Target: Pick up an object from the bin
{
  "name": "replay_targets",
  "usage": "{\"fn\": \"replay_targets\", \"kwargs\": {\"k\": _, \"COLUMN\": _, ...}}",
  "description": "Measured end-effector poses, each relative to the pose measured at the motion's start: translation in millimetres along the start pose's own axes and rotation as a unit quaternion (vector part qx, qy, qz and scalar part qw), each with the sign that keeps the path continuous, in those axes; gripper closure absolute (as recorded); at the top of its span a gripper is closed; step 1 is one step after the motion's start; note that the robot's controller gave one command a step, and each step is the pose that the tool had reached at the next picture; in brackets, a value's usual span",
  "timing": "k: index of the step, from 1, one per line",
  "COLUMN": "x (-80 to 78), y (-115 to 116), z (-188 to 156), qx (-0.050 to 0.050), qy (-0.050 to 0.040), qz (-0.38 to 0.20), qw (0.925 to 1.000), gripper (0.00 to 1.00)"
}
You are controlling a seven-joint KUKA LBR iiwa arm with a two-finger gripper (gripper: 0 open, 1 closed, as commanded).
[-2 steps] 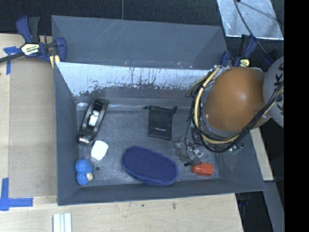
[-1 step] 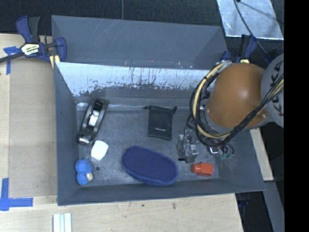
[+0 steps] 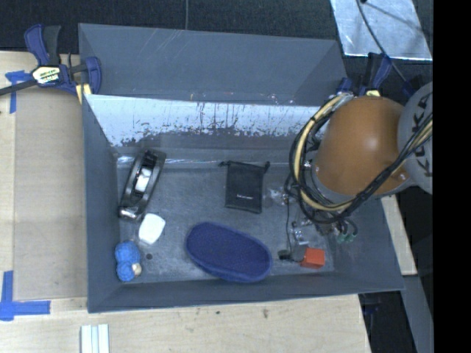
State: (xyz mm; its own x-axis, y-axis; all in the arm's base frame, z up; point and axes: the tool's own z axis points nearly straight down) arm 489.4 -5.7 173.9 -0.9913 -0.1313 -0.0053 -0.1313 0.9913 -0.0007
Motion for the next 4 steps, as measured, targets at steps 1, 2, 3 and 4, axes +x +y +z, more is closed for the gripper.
{"fn": "replay_targets", "kwargs": {"k": 1, "x": -43.8, "y": 12.5, "z": 88.2, "qx": 0.0, "qy": 0.0033, "qz": 0.092, "qw": 0.9958, "gripper": 0.0}}
{"fn": "replay_targets", "kwargs": {"k": 2, "x": -34.2, "y": -6.4, "z": 102.3, "qx": -0.001, "qy": -0.0002, "qz": 0.076, "qw": 0.9971, "gripper": 0.0}}
{"fn": "replay_targets", "kwargs": {"k": 3, "x": -29.0, "y": -32.3, "z": 102.6, "qx": 0.0, "qy": 0.0006, "qz": 0.058, "qw": 0.9983, "gripper": 0.0}}
{"fn": "replay_targets", "kwargs": {"k": 4, "x": -23.4, "y": -46.1, "z": 103.4, "qx": 0.0, "qy": 0.0025, "qz": 0.009, "qw": 1.0, "gripper": 0.0}}
